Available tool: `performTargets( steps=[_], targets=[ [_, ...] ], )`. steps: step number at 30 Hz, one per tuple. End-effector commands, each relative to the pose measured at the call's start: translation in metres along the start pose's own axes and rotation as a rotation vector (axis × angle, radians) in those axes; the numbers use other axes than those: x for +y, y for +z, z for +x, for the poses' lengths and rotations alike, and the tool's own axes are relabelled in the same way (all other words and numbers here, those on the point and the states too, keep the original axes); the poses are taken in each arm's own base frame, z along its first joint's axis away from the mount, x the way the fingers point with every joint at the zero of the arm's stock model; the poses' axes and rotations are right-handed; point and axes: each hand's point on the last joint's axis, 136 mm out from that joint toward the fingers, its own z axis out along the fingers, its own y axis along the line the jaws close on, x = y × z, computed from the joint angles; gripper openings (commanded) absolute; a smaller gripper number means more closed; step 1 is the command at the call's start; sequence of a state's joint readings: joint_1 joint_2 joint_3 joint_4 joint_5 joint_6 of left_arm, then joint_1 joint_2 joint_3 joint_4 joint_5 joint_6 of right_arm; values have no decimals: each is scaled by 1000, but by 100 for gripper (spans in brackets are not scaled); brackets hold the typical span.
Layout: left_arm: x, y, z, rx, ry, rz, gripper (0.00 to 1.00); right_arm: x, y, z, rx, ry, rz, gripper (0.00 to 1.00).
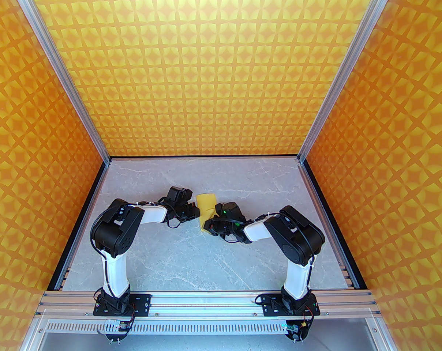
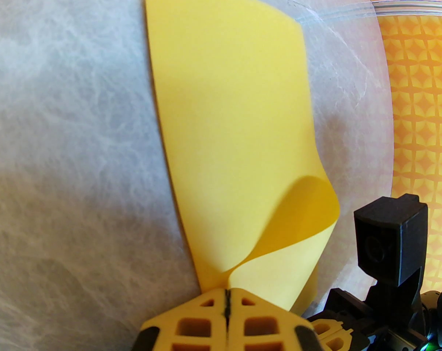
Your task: Fold a paper plane with a square sheet of paper (fold left side to right side)
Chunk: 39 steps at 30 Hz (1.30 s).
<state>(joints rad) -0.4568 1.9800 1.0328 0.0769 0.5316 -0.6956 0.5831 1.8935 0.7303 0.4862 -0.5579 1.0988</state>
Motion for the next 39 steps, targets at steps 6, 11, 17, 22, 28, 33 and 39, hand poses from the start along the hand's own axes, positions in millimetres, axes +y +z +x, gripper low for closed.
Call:
performTargets(
  steps=[6, 11, 17, 22, 28, 33, 39],
  targets=[
    [8, 5, 3, 25, 1, -13, 0, 2, 6, 0, 17, -14, 10, 0],
    [9, 5, 2, 25, 0, -14, 0, 0, 8, 1, 22, -15, 19, 0],
    [9, 5, 3, 27, -4, -12, 0, -6, 9, 3, 30, -21, 57, 0],
    [10, 5, 4, 27, -4, -13, 0, -13, 10, 6, 43, -24, 103, 0],
    [8, 5, 2, 26, 0, -12, 0, -24, 9, 9, 53, -24, 175, 0],
    [6, 5, 1, 28, 5, -13, 0, -31, 8, 9, 56, -16, 211, 0],
    [4, 4, -2, 33, 16, -18, 0, -44, 7, 12, 63, 1, 268, 0]
  ],
)
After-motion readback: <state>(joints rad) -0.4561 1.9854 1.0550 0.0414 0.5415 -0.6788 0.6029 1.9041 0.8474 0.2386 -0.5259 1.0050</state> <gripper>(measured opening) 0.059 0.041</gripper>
